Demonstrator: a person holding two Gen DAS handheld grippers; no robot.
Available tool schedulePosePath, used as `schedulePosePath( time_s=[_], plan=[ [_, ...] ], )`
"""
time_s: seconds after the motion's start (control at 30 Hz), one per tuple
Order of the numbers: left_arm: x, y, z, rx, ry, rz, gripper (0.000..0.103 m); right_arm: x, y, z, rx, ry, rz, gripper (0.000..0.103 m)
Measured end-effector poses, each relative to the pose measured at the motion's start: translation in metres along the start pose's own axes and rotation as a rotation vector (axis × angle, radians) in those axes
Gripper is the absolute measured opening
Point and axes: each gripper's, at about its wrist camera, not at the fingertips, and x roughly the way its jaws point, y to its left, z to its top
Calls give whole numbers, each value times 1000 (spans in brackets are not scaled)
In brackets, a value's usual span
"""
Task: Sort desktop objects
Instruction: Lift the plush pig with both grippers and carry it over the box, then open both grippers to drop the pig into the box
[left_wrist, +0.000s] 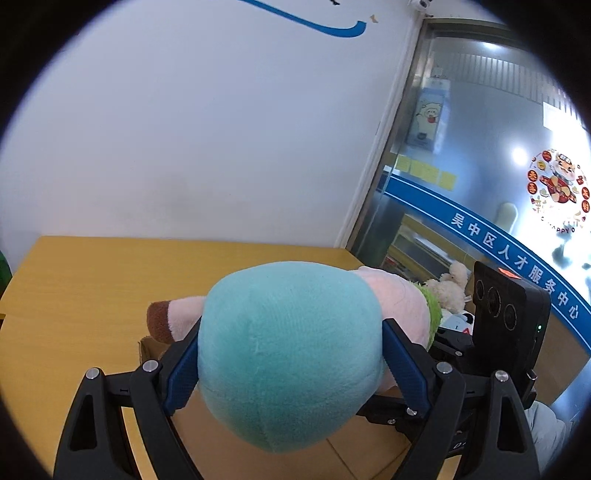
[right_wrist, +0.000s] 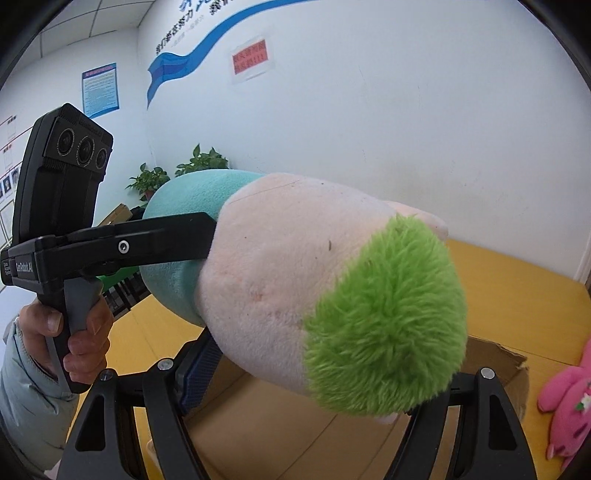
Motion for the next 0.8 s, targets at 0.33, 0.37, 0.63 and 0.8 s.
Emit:
schedulePosePath(
  time_s=[0.33,0.37,0.63,0.8],
  plan=[
    [109,99,-36,-160,225,29,89,135,-83,-39,195,203,68,76],
    [118,107,-41,-178,252,40,89,148,-89,-47,218,232,78,76],
    [156,151,-81,-295,427,156,90,207,-113,-98,307,399,85,81],
    [149,144,-72,-308,429,202,93,195,-104,-90,289,388,27,87]
  ],
)
